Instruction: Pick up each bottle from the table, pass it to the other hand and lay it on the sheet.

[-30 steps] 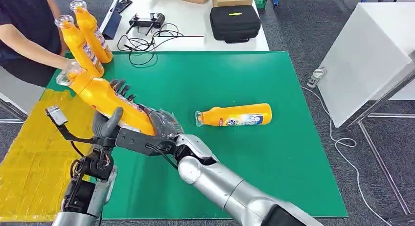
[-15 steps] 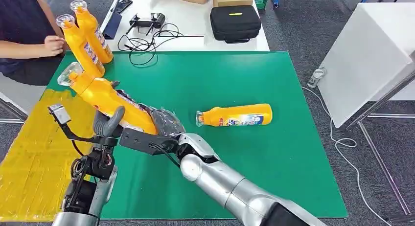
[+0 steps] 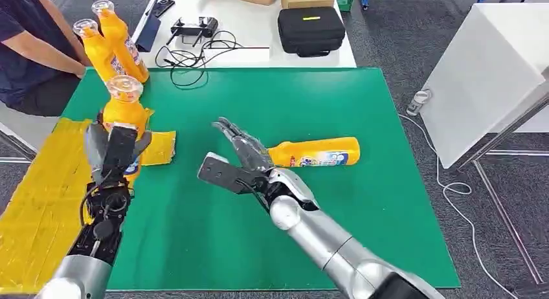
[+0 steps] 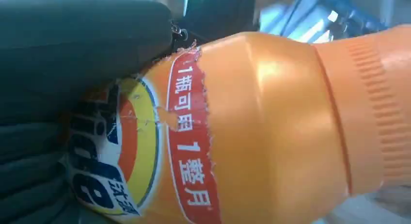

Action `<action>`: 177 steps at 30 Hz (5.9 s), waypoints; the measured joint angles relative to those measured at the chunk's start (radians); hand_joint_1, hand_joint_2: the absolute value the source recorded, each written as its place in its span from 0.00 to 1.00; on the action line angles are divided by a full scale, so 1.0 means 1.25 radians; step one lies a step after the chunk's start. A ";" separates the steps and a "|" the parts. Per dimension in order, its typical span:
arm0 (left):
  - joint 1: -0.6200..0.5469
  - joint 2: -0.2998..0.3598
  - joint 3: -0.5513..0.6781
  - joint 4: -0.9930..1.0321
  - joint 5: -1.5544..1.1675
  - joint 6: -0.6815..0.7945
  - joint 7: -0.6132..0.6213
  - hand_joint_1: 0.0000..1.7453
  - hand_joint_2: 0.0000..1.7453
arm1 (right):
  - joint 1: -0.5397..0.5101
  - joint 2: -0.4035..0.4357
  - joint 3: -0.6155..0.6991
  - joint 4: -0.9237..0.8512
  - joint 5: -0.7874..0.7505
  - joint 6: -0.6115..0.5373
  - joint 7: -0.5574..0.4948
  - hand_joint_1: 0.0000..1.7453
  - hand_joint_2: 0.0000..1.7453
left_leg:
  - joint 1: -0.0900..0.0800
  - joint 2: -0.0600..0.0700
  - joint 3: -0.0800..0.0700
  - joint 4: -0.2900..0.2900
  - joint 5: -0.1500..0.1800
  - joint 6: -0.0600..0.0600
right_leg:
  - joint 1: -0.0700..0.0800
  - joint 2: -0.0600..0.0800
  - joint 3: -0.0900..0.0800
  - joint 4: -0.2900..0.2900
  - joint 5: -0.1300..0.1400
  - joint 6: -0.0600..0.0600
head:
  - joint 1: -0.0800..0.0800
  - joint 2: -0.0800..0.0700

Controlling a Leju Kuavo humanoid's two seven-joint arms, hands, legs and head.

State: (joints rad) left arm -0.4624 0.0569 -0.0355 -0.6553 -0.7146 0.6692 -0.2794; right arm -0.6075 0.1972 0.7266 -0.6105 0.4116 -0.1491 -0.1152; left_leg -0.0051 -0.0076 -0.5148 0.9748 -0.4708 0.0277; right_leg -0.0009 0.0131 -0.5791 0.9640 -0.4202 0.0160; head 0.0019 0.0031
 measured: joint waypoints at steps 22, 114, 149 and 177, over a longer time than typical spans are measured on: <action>-0.020 0.079 0.029 0.275 -0.402 0.000 0.234 1.00 1.00 | 0.035 -0.086 -0.115 -0.185 0.012 0.091 -0.046 0.00 0.00 | 0.000 0.000 0.000 0.000 0.000 0.000 | 0.000 0.000 0.000 0.000 0.000 0.000 | 0.000 0.000; 0.032 0.026 0.019 -0.025 0.467 -0.525 -0.287 0.00 0.00 | -0.046 -0.259 -0.101 0.278 0.297 0.182 0.083 1.00 1.00 | 0.000 -0.001 0.002 0.000 0.004 -0.001 | -0.001 -0.002 0.002 0.000 0.004 -0.001 | 0.000 0.000; 0.103 -0.133 -0.020 -0.243 0.911 -0.834 -0.114 0.00 1.00 | -0.091 0.074 -0.211 0.045 0.184 0.038 -0.036 1.00 1.00 | 0.000 -0.002 -0.006 0.000 0.005 -0.001 | 0.000 -0.002 -0.005 0.000 0.004 -0.001 | 0.000 0.000; 0.162 -0.140 0.017 -0.306 0.933 -0.790 -0.071 0.87 1.00 | -0.050 0.126 0.131 0.130 0.003 0.062 0.079 1.00 1.00 | 0.000 0.000 -0.007 0.000 0.005 -0.001 | 0.000 -0.001 -0.008 0.000 0.004 -0.001 | 0.000 0.000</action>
State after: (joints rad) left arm -0.2596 -0.1175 -0.0138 -1.0384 0.4517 -0.3185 -0.3682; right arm -0.6694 0.3552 0.8898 -0.4482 0.4150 -0.0721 -0.0164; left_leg -0.0051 -0.0081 -0.5234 0.9748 -0.4648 0.0259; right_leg -0.0010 0.0118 -0.5891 0.9643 -0.4157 0.0150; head 0.0015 0.0027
